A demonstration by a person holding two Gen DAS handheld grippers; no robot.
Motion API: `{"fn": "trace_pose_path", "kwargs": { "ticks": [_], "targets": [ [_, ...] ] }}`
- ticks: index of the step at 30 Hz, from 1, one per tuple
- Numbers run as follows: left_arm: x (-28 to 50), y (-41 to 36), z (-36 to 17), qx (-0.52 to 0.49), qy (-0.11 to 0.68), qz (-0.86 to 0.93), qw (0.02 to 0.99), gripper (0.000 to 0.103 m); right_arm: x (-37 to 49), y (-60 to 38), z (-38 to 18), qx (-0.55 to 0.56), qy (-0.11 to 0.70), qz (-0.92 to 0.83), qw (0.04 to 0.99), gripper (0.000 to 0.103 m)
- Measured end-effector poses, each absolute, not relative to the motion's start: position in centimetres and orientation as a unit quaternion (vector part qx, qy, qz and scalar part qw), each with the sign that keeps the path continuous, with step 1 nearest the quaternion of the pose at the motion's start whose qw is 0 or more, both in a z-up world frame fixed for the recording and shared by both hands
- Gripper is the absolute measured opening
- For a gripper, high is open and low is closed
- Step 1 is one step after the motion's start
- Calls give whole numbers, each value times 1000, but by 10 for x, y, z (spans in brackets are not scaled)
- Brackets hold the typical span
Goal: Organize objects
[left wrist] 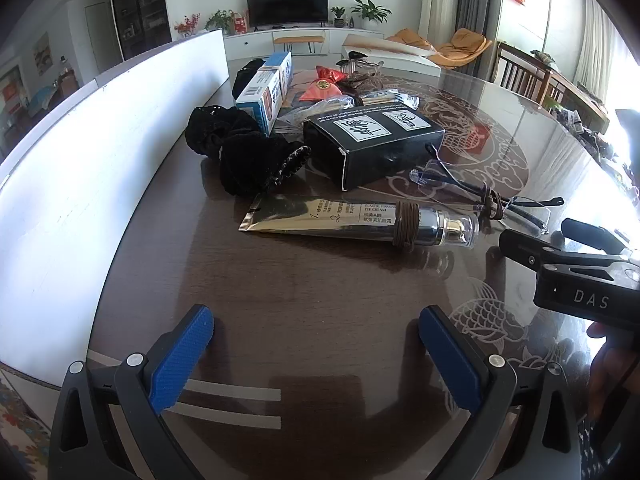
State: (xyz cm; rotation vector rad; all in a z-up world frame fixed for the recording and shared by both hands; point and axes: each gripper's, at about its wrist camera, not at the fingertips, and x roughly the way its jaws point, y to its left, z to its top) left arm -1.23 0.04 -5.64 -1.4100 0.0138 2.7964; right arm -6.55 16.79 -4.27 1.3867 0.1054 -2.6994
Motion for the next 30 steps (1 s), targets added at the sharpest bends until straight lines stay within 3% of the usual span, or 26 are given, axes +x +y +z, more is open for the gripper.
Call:
{"fn": "trace_pose_path", "kwargs": {
  "ticks": [30],
  "targets": [
    [-9,-1,-55,-448,11,894,13,103,-64,169,-43,456,35,-888,54,103]
  ]
}}
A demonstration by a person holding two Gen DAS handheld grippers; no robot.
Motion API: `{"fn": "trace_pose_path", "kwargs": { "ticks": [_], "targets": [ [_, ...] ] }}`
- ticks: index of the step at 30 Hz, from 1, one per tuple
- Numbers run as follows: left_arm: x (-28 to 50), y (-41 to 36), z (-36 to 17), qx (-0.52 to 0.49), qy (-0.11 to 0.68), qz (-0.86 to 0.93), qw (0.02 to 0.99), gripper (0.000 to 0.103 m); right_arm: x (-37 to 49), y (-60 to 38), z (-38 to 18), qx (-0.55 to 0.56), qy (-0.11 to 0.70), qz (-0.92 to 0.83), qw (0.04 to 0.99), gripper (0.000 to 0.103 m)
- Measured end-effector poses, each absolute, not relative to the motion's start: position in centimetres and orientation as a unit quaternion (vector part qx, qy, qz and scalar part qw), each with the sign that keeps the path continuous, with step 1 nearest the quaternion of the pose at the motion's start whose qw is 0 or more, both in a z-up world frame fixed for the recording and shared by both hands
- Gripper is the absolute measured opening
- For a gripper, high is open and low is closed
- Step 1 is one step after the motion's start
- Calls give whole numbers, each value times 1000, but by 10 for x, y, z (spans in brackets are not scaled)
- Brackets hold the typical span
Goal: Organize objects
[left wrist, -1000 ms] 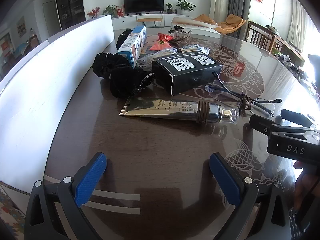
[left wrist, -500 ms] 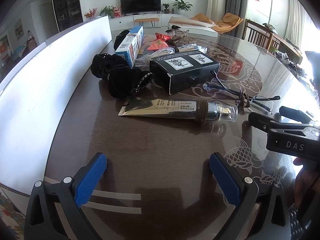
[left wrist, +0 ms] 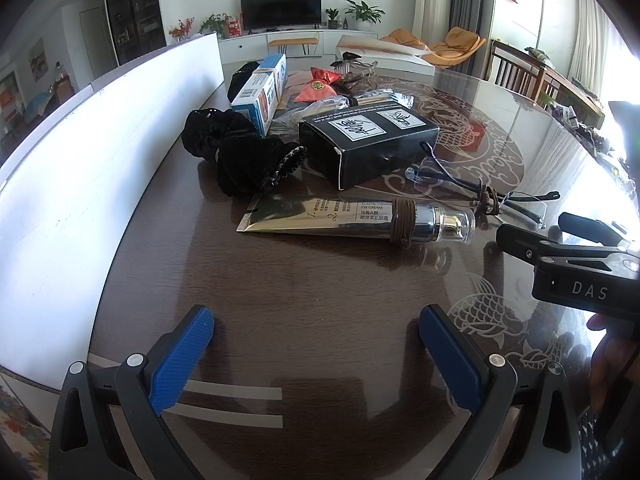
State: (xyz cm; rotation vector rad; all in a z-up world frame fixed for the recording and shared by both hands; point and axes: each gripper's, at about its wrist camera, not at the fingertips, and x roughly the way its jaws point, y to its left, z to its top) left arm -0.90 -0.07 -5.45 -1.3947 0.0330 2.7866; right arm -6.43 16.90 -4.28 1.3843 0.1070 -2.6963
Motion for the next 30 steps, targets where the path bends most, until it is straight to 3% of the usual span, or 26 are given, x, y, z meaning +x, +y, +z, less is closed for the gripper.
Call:
{"fn": "trace_pose_path", "kwargs": {
  "ticks": [30],
  "targets": [
    [-11,0,-53,-442,12,897,16,103,-64,169,-43,456,35,-888,55,103]
  ]
}}
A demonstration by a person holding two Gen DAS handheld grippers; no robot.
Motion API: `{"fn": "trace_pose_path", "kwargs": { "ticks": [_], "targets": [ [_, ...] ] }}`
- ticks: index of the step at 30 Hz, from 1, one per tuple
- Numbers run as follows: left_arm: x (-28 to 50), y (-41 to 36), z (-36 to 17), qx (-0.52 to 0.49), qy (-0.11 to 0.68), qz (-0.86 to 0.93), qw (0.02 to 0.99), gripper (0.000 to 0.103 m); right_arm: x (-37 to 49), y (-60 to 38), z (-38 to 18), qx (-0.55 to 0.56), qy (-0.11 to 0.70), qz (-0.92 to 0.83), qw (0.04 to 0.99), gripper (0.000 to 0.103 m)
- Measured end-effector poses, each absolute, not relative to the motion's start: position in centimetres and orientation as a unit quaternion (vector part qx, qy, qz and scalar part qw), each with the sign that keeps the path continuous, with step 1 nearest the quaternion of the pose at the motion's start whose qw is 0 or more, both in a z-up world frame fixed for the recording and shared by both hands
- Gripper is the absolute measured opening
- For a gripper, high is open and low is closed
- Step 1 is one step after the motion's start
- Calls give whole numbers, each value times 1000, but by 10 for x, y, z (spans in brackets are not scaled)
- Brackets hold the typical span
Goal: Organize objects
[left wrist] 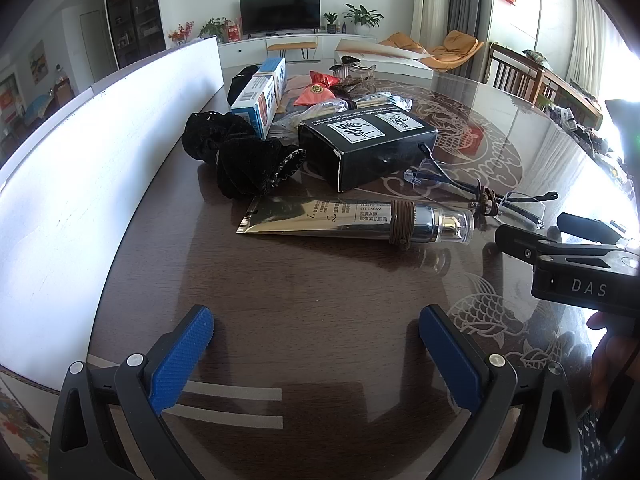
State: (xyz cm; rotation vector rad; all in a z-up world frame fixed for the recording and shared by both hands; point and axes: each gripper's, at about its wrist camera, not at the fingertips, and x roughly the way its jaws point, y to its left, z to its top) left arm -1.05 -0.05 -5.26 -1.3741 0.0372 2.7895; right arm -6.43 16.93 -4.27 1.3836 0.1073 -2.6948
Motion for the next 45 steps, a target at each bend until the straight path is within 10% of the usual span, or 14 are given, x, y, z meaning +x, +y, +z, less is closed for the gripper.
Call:
{"fn": "trace_pose_path", "kwargs": {
  "ticks": [36,45],
  "targets": [
    [2,-23,-54,-449,16,893,35,103,-63,170,-42,456,36,-888,55,103],
    [-55,-6,-19,-438,-84,894,33,103,-62,171,-42,455,36,-888,55,103]
  ]
}}
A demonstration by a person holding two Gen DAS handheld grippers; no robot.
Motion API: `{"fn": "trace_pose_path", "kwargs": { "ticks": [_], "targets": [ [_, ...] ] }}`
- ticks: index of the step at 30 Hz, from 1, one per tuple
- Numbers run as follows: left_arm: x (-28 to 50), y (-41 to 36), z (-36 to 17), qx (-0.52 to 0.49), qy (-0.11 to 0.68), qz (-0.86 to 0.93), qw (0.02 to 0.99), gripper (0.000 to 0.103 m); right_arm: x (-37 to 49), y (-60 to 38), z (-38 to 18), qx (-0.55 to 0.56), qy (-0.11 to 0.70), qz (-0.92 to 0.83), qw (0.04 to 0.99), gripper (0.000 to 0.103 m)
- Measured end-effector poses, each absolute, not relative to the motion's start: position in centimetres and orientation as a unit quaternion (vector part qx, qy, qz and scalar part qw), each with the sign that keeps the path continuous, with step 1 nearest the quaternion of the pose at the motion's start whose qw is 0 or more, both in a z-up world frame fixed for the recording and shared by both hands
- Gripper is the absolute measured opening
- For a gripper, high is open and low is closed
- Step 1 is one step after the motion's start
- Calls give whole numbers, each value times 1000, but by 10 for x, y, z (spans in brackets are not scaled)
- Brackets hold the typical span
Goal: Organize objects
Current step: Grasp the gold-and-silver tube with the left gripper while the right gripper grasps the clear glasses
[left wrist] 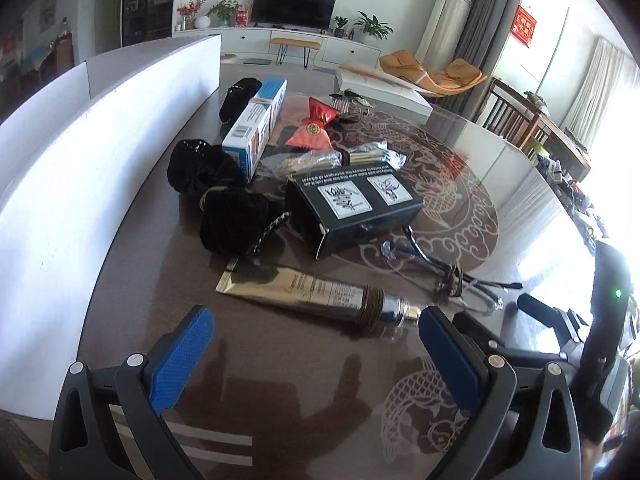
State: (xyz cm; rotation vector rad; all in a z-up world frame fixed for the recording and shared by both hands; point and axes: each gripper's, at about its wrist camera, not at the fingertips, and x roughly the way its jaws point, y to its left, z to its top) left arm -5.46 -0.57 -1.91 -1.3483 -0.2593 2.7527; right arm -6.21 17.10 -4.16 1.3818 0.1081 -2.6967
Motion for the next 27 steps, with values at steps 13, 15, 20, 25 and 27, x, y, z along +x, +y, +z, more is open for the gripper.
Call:
{"fn": "trace_pose_path", "kwargs": {
  "ticks": [13,15,20,25,27],
  "targets": [
    [-46,-40,-55,-508,-29,860,-51,103,-62,171,-41,455,35,-888,55,103],
    [-39,-50,-54,-506,-32,861,-52,103,-62,171,-42,455,35,-888,55,103],
    [-45,-35,-55,-500,-8,866,-19,103,-61,171,-41,455,36,-888,55,103],
    [-47,-18,-44,-474,21,880,25,26,-59,172,-38,453,30,-888,75,103],
    [-47,-21,-43,-479,11,877,39,25,-51,176,-28,434,15,-891,136,103]
  ]
}}
